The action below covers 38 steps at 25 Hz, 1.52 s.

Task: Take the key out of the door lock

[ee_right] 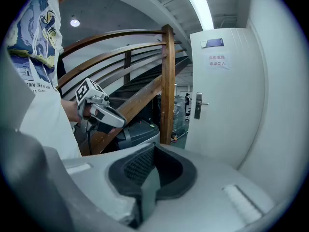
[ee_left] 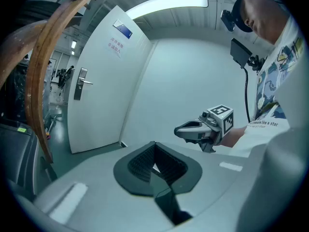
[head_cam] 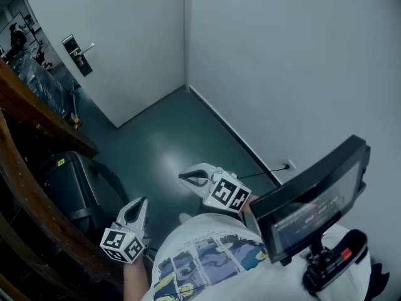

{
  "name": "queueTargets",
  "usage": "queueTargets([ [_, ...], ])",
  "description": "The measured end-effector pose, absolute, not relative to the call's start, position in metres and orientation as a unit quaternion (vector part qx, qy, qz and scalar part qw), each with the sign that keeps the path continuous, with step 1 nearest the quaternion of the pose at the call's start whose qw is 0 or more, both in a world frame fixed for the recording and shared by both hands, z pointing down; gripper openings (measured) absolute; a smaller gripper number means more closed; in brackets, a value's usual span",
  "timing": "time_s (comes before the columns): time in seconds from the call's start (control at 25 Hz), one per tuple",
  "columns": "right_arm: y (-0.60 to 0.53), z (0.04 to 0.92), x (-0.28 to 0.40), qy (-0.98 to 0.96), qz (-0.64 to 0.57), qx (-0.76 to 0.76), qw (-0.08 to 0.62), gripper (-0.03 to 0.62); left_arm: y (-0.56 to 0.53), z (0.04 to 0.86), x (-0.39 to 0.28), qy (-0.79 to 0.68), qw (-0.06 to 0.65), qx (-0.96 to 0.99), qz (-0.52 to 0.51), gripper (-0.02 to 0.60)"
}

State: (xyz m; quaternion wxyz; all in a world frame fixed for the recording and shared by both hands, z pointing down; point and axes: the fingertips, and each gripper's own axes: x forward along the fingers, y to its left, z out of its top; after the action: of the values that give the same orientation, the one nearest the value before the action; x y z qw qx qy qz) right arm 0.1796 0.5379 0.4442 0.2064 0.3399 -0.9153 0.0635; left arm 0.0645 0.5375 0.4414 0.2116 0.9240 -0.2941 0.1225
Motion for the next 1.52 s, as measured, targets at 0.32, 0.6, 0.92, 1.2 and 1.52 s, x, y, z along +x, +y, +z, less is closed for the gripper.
queueTargets([
  [0.32, 0.508, 0.440, 0.182, -0.920, 0.054, 0.330, 0.205, 0.002, 0.507, 0.443, 0.069, -0.303, 0.218, 0.919, 0.124, 0.005],
  [0.6, 0.460, 0.448, 0.200, -0.926, 0.060, 0.315, 0.198, 0.006, 0.459, 0.447, 0.091, -0.320, 0.225, 0.911, 0.127, 0.006],
  [0.92, 0.373, 0.455, 0.222, -0.942, 0.063, 0.258, 0.203, 0.021, 0.366, 0.434, 0.115, -0.373, 0.210, 0.897, 0.106, 0.006],
  [1.2, 0.295, 0.467, 0.223, -0.952, 0.062, 0.203, 0.219, 0.029, 0.283, 0.419, 0.110, -0.434, 0.204, 0.874, 0.074, 0.008],
  [1.52, 0.193, 0.486, 0.158, -0.951, 0.079, 0.188, 0.231, 0.029, 0.194, 0.434, 0.041, -0.453, 0.208, 0.864, 0.069, 0.023],
])
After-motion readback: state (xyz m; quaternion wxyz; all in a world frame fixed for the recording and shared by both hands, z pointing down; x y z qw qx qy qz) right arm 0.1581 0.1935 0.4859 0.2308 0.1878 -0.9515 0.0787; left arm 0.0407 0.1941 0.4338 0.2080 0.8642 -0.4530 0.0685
